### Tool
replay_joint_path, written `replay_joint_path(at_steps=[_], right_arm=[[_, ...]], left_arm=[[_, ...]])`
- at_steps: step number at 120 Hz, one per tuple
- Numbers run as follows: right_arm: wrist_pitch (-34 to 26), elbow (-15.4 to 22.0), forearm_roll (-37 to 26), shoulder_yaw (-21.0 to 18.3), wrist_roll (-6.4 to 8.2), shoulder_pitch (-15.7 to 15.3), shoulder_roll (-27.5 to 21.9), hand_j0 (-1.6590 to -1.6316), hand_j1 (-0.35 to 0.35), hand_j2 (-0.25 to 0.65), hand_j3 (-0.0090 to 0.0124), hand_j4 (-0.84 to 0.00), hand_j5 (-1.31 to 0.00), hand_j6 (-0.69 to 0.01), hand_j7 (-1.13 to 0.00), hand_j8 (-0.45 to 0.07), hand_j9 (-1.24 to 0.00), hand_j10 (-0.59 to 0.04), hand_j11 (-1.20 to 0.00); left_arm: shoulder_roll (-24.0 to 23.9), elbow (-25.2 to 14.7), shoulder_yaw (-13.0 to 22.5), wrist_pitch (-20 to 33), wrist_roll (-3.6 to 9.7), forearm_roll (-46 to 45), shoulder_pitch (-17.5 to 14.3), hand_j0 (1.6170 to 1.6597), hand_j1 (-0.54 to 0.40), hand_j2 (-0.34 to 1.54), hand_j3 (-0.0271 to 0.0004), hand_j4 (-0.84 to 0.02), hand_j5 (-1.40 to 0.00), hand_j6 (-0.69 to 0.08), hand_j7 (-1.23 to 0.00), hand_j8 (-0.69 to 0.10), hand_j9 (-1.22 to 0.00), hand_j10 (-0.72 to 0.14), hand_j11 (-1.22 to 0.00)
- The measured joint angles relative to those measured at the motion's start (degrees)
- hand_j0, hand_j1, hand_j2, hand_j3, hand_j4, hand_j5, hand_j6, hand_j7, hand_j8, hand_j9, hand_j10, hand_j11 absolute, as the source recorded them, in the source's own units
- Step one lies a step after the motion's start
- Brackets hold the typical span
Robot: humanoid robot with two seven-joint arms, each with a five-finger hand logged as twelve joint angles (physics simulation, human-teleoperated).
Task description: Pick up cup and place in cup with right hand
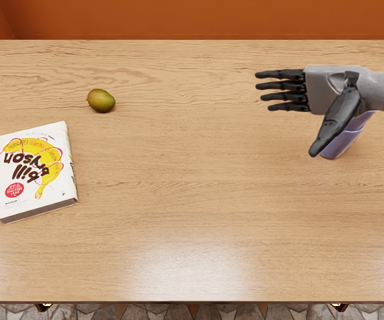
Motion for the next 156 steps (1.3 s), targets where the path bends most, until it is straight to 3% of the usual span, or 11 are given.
replay_joint_path(at_steps=[13, 32, 65, 156], right_arm=[[0.1, 0.3, 2.1, 0.1, 3.62, -3.8, -1.7, -1.6581, -0.349, 0.001, 0.0, -0.002, 0.0, -0.002, 0.0, -0.002, 0.0, -0.002, 0.0], [0.2, 0.2, 4.2, 0.2, 5.24, -7.6, -7.1, -1.658, -0.349, 0.001, 0.0, -0.001, 0.0, -0.001, 0.0, -0.001, 0.0, -0.001, 0.0], [0.2, -0.1, 5.1, 0.1, 6.25, -9.9, -12.8, -1.658, -0.349, 0.001, 0.0, 0.0, 0.0, 0.001, 0.0, 0.0, 0.0, 0.0, 0.0], [0.2, -0.3, 5.2, -0.2, 6.39, -10.1, -12.9, -1.658, -0.349, 0.001, 0.0, 0.0, 0.0, 0.001, 0.0, 0.001, 0.0, 0.0, 0.0]], left_arm=[[0.0, 0.0, 0.0, 0.0, 0.0, 0.0, 0.0, 1.6581, 0.349, 0.0, -0.0001, 0.0, 0.0, 0.0, 0.0, 0.0, 0.0, 0.0, 0.0], [0.0, 0.0, -0.1, 0.0, 0.0, 0.0, 0.0, 1.6581, 0.349, 0.0, -0.0002, 0.0, 0.0, 0.0, 0.0, 0.0, 0.0, 0.0, 0.0], [0.0, 0.0, -0.1, 0.0, 0.0, 0.0, -0.1, 1.6581, 0.349, 0.0, -0.0003, 0.0, 0.0, 0.0, 0.0, 0.0, 0.0, 0.0, 0.0], [0.0, 0.0, -0.2, 0.0, 0.0, 0.0, -0.1, 1.6581, 0.349, 0.0, -0.0003, 0.0, 0.0, 0.0, 0.0, 0.0, 0.0, 0.0, 0.0]])
